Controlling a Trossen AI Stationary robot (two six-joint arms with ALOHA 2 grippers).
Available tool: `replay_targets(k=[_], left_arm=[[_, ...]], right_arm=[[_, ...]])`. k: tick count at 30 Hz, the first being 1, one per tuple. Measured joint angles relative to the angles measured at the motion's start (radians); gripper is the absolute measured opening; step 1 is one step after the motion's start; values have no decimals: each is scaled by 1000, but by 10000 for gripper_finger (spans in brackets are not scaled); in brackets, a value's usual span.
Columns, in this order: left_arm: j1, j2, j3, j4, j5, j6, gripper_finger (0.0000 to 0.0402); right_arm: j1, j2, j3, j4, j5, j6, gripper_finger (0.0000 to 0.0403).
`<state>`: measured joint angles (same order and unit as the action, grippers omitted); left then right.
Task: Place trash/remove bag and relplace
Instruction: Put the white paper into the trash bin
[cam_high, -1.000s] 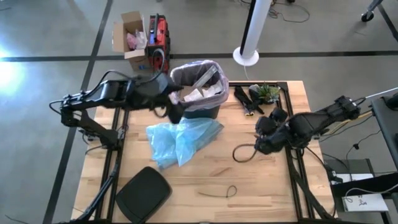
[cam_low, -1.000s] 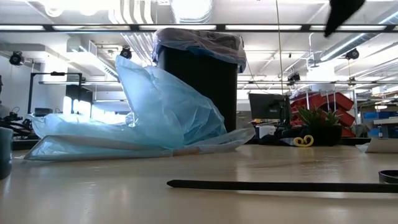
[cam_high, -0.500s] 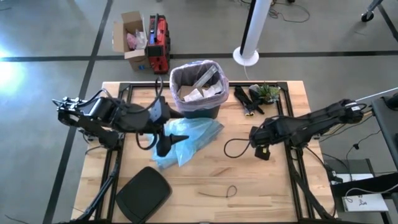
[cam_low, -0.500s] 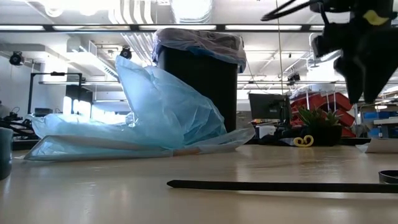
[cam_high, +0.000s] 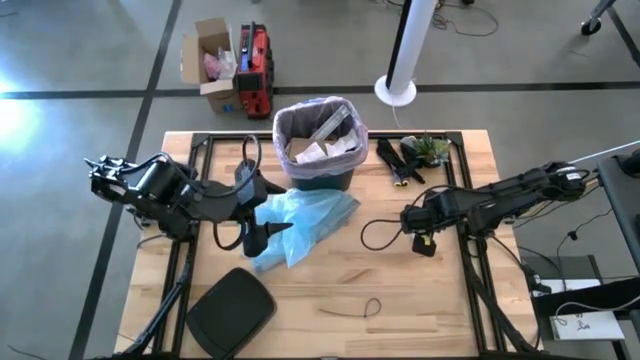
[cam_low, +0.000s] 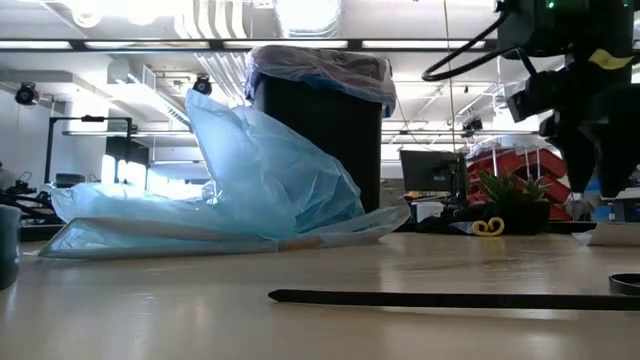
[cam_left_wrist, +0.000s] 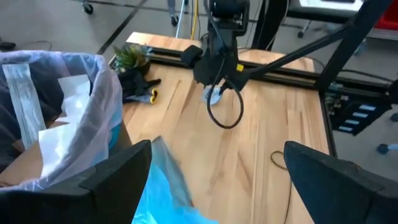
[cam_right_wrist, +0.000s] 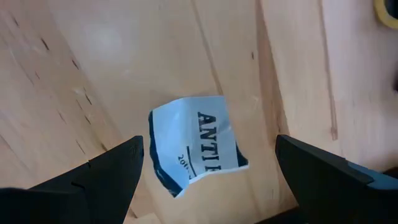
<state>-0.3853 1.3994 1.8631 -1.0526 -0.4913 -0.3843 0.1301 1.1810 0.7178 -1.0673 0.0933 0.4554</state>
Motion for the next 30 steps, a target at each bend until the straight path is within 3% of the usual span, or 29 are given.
replay_targets(k=[10,14,20,24,27,30], left_arm=[[-4,-3,-140,42,-32,-112,350],[-4,-1,-214,117,-43,-221,350],[-2,-1,-293,285,-43,-215,350],[0,0,-306,366,-43,-200,350],[0,0,-306,372,-43,-201,350],[-4,-1,-306,373,-42,-204,350]], right_arm=[[-36,6,-103,91,-127,-54,348],[-38,39,-113,119,-62,78,348],[-44,118,-114,203,39,72,348],[-71,217,-116,213,9,71,345],[-85,264,-109,221,-46,70,323],[-85,274,-97,226,-59,59,276]])
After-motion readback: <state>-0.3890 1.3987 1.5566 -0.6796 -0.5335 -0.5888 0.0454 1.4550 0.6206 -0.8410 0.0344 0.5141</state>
